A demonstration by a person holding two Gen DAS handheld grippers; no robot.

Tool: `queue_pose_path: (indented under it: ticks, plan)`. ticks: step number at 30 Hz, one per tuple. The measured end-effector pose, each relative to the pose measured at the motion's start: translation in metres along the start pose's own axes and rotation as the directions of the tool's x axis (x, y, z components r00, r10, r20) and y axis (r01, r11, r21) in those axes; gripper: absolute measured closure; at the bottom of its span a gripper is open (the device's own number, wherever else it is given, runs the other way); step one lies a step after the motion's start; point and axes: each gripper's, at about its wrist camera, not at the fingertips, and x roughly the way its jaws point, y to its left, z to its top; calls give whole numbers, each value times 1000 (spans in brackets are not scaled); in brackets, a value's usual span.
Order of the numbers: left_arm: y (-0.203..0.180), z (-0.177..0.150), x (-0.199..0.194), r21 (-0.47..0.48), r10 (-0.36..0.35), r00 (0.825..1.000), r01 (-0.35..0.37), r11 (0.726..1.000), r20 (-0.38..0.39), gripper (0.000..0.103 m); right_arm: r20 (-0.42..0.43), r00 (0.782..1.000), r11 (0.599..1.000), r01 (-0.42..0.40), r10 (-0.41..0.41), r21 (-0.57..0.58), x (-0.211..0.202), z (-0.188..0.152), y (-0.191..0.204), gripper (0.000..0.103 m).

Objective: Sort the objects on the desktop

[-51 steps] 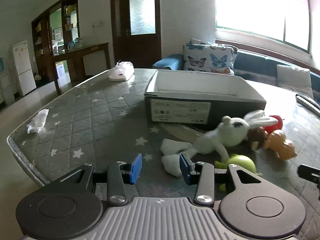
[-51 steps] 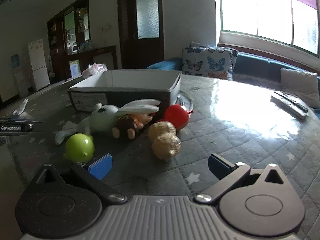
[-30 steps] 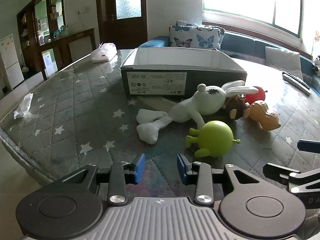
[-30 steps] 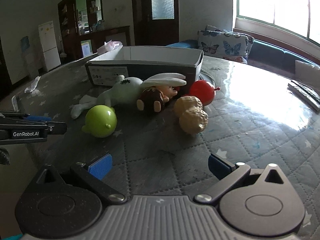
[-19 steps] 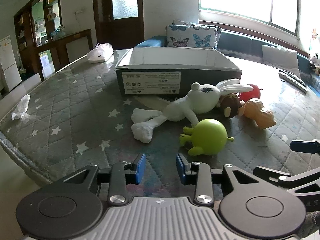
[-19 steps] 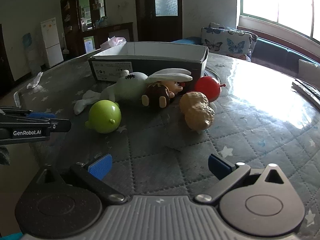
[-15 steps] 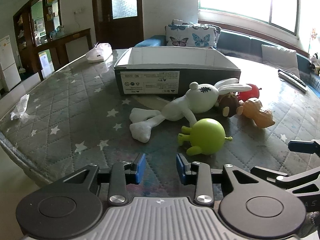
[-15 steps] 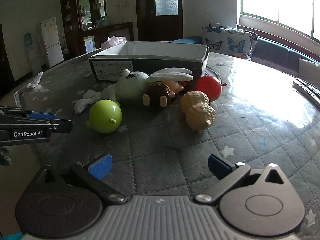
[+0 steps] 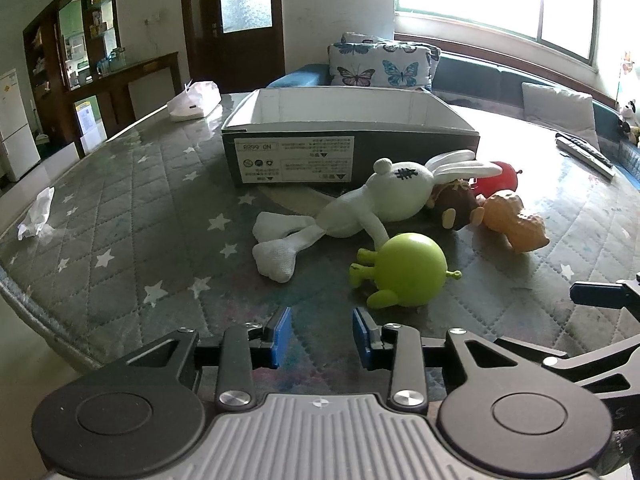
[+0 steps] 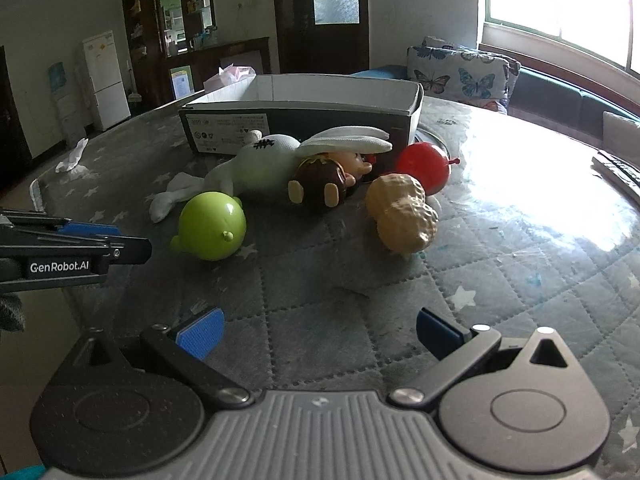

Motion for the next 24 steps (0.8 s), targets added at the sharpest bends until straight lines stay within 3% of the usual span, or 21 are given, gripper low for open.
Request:
queue_pose_path:
  ticks: [24]
  plan:
    - [-1,4,6,2,-7,1000,7,1000,-22,66,-19,1000,1000,-18,18,-18,9,5,5,0]
